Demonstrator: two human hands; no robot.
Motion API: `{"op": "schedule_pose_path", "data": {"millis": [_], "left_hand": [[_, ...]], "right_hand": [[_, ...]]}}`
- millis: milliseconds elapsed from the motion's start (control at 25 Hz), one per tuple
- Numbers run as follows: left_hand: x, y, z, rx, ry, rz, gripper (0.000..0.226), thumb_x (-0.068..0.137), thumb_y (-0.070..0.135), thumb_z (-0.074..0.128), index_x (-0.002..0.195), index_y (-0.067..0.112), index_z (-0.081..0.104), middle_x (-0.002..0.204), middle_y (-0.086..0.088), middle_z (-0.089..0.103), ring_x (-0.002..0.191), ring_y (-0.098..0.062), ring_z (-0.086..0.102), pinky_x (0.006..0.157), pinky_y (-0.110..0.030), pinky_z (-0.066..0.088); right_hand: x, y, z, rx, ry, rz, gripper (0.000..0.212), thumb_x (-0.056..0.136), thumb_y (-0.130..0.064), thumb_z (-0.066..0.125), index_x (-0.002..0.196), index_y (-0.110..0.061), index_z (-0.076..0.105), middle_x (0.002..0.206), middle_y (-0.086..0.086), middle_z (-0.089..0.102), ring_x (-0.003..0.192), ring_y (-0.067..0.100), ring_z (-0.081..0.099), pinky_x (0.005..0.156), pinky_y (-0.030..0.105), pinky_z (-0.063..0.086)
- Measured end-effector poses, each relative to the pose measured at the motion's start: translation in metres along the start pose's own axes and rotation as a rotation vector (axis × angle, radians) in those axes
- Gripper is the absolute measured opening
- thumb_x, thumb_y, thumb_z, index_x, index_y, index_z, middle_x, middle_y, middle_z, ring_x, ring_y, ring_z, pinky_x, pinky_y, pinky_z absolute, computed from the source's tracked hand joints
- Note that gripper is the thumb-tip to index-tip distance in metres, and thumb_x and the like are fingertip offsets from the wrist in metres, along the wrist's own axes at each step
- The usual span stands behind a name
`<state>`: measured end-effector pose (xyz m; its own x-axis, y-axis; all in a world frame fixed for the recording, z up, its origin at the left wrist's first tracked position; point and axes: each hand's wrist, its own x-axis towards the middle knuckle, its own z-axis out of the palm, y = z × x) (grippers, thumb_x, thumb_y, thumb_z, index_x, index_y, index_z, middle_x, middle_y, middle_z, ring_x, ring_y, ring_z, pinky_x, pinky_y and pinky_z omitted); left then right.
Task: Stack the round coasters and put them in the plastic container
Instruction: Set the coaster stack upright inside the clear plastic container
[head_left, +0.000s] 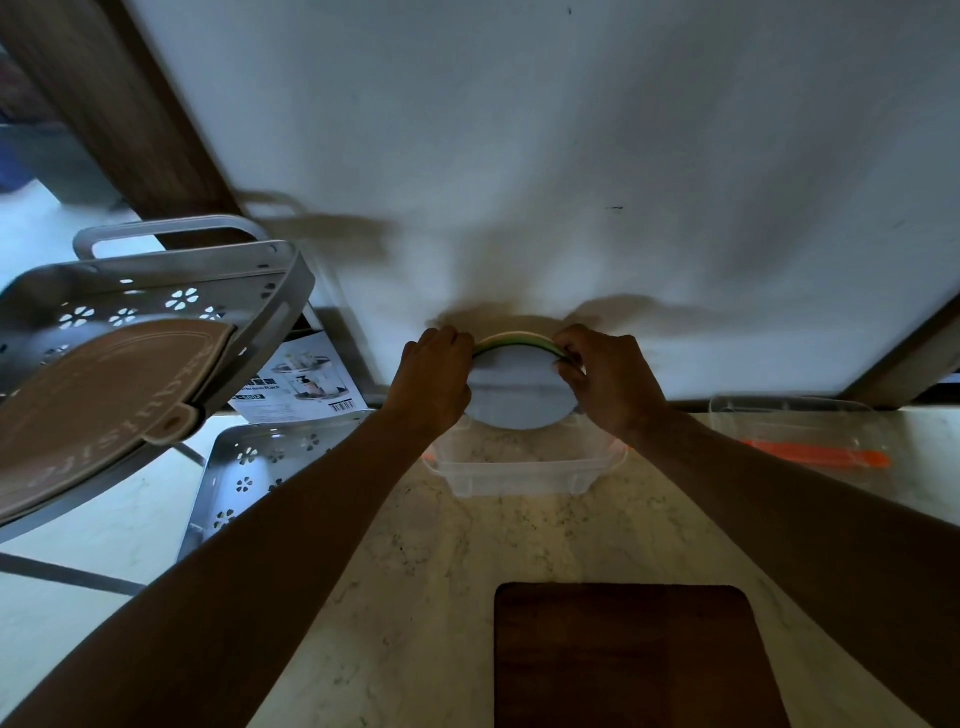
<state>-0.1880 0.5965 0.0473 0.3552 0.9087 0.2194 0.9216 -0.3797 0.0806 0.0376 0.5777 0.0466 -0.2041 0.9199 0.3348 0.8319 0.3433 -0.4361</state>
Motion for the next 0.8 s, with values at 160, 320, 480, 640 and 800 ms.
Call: {"op": "schedule_pose_path", "data": {"millis": [160, 320, 480, 640, 800], "left_hand": [[0.004, 0.003, 0.007, 0.021, -0.016, -0.023, 0.018, 0.084, 0.001, 0.061, 0.101, 0.004, 0.062, 0.103, -0.015, 0.059, 0.096, -0.030, 0.053, 0.073, -0.036, 0.043], [0.008, 0.004, 0.012, 0.025, 0.011, -0.057, 0.021, 0.082, -0.005, 0.058, 0.100, 0.001, 0.066, 0.110, -0.020, 0.057, 0.099, -0.036, 0.054, 0.078, -0.043, 0.047], [0.005, 0.002, 0.017, 0.011, 0.021, -0.044, 0.021, 0.083, -0.003, 0.060, 0.104, 0.001, 0.064, 0.112, -0.020, 0.058, 0.100, -0.035, 0.055, 0.080, -0.041, 0.048], [0.001, 0.002, 0.011, 0.010, -0.018, -0.007, 0.029, 0.079, 0.000, 0.063, 0.107, 0.001, 0.059, 0.111, -0.019, 0.058, 0.099, -0.034, 0.055, 0.076, -0.039, 0.045], [-0.003, 0.000, 0.002, 0.029, -0.061, 0.058, 0.033, 0.079, 0.013, 0.072, 0.106, 0.005, 0.055, 0.105, -0.014, 0.060, 0.094, -0.031, 0.054, 0.076, -0.038, 0.043]], "right_hand": [[0.004, 0.004, 0.012, -0.107, -0.015, 0.022, 0.017, 0.089, -0.018, 0.065, 0.105, -0.011, 0.066, 0.107, 0.010, 0.064, 0.092, 0.029, 0.061, 0.083, 0.044, 0.048], [0.007, 0.007, 0.018, -0.193, -0.003, 0.029, 0.015, 0.088, -0.019, 0.065, 0.101, -0.011, 0.068, 0.110, 0.009, 0.063, 0.101, 0.030, 0.056, 0.085, 0.043, 0.045], [0.004, 0.008, 0.017, -0.123, -0.012, -0.004, 0.013, 0.088, -0.014, 0.064, 0.098, -0.005, 0.064, 0.104, 0.016, 0.060, 0.092, 0.034, 0.057, 0.079, 0.041, 0.045], [-0.002, 0.005, 0.011, -0.037, -0.045, 0.005, 0.017, 0.091, -0.015, 0.062, 0.102, -0.002, 0.061, 0.103, 0.019, 0.055, 0.080, 0.035, 0.058, 0.069, 0.043, 0.049], [-0.006, 0.002, 0.001, 0.031, -0.051, -0.004, 0.015, 0.092, -0.015, 0.061, 0.101, -0.004, 0.058, 0.100, 0.015, 0.053, 0.079, 0.031, 0.056, 0.070, 0.044, 0.049]]}}
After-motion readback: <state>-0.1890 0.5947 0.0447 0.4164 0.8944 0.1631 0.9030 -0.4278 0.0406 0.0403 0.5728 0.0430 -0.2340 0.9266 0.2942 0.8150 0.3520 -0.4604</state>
